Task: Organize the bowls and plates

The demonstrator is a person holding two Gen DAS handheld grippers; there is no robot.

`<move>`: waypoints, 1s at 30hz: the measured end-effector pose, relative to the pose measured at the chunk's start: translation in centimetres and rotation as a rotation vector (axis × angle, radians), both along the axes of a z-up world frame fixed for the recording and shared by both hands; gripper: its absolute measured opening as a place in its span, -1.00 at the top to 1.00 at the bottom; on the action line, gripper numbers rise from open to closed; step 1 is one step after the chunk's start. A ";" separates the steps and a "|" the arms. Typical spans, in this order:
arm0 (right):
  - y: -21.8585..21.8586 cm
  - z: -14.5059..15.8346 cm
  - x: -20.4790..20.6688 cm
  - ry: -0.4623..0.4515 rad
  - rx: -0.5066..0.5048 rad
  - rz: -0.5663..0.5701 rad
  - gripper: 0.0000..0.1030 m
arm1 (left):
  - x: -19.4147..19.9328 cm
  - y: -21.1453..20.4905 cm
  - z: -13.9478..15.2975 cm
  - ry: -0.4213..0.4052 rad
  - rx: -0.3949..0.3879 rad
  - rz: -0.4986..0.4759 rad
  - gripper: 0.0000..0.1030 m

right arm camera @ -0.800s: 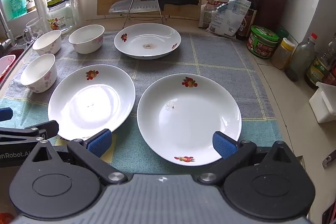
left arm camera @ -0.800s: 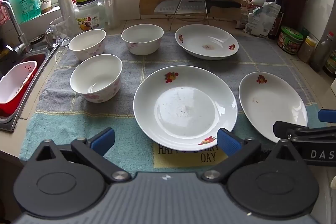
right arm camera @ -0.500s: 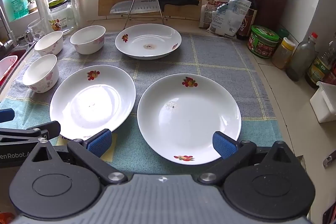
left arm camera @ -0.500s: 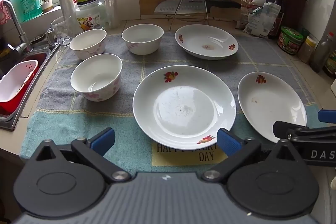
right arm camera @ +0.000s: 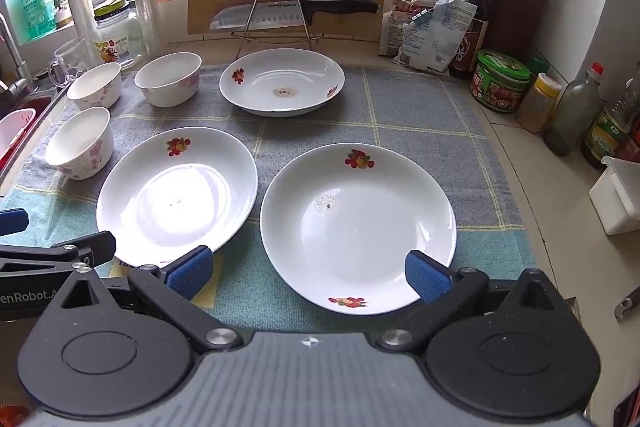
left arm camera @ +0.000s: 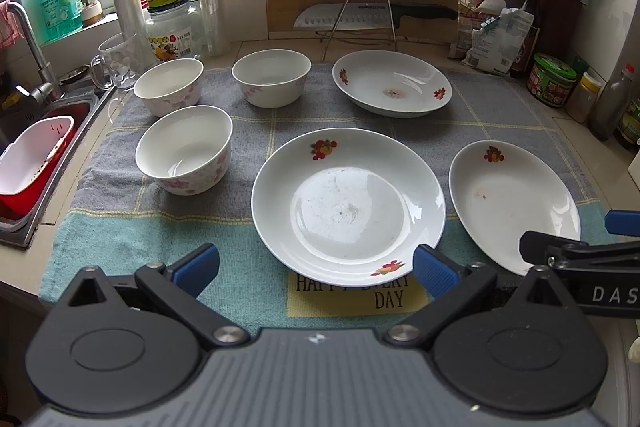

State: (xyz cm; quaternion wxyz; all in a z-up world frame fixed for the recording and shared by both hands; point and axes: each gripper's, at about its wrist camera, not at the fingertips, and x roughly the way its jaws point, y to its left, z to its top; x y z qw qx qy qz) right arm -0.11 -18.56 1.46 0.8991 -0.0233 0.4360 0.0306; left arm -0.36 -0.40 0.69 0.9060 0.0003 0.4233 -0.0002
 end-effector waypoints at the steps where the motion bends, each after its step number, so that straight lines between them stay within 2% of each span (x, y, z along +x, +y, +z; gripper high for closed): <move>1: 0.0 0.0 -0.1 -0.002 0.000 0.000 -1.00 | 0.0 0.0 0.0 0.000 0.001 0.001 -0.98; 30: -0.3 0.3 -0.4 -0.015 0.007 0.010 -1.00 | -0.6 -0.5 0.5 -0.015 0.013 0.018 -0.98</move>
